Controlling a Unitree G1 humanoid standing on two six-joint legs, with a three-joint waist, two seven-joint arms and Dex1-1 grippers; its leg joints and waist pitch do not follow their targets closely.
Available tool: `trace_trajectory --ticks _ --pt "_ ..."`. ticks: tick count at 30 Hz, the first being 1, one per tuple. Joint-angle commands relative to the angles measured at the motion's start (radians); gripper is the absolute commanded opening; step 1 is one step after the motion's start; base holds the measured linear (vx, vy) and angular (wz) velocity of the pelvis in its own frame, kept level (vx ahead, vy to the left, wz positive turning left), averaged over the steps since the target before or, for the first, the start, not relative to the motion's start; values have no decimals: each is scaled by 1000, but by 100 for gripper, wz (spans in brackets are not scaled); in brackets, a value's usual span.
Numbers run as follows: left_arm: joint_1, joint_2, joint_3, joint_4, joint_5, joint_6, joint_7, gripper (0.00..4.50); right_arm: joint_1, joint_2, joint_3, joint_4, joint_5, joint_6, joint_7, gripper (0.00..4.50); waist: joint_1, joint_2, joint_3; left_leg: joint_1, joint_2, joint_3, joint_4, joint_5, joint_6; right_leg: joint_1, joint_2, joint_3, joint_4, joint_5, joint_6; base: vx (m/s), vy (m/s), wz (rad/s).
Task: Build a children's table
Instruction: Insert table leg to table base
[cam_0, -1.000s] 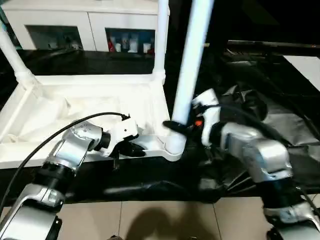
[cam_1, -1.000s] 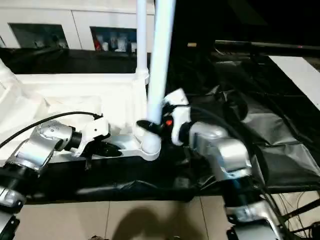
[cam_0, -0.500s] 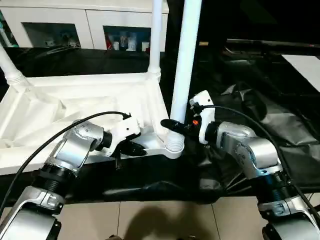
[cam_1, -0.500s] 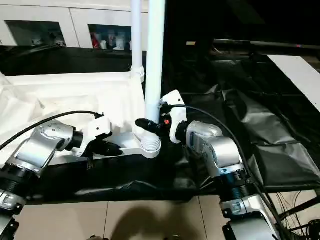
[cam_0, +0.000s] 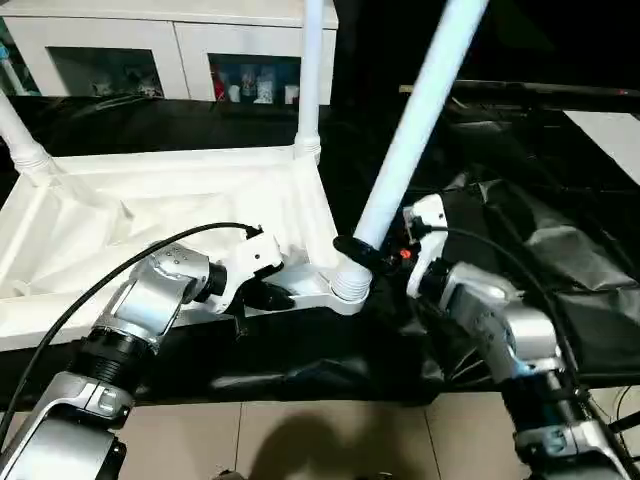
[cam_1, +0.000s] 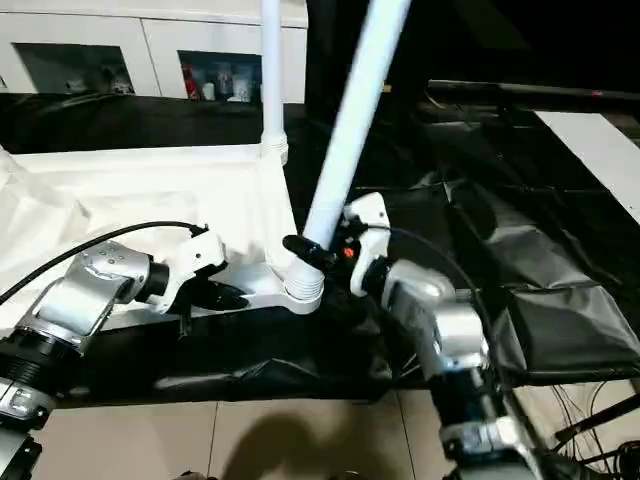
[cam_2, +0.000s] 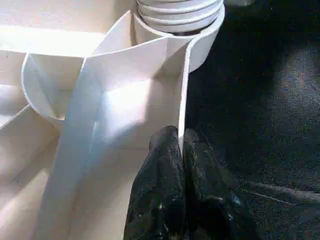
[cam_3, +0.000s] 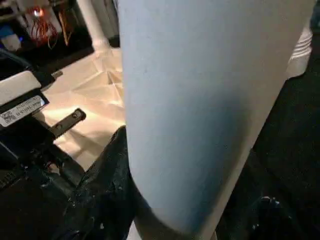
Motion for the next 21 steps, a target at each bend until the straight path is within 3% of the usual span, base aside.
trace_trajectory --ticks 1,6,8,9,12,13,21 --pt "-8 5 22 23 -2 20 54 0 41 -5 14 60 -53 -16 -22 184 8 19 -64 11 30 -11 -73 -282 -22 42 -55 36 -75 -221 -224 0 0 0" --pt "-9 9 14 27 -2 15 55 0 60 -14 58 58 -105 -59 -21 184 8 20 -64 12 28 -12 -73 -300 -20 41 -55 36 -79 -256 -218 0 0 0" --pt "-11 12 8 25 -2 12 49 0 60 -31 121 44 -151 -65 -9 184 8 18 -65 12 29 -12 -74 -292 -20 42 -54 36 -78 -256 -213 0 0 0" --pt "-11 12 8 25 -2 12 49 0 60 -31 121 44 -151 -65 -9 184 8 19 -65 10 28 -13 -75 -289 -21 43 -53 35 -77 -254 -210 0 0 0" --pt "-13 21 1 28 1 3 42 0 30 -26 145 58 -164 -46 0 184 5 18 -64 10 28 -14 -76 -304 -22 42 -55 36 -79 -275 -208 0 0 0" --pt "-12 27 -5 27 4 -10 32 0 8 -26 156 72 -169 -31 10 184 5 12 -66 10 28 -14 -75 -308 -21 42 -55 36 -80 -294 -202 0 0 0" --pt "-14 36 -21 30 8 -27 27 0 -33 -36 192 123 -170 60 57 184 3 10 -63 10 29 -17 -77 -320 -27 38 -56 35 -83 -335 -184 0 0 0"
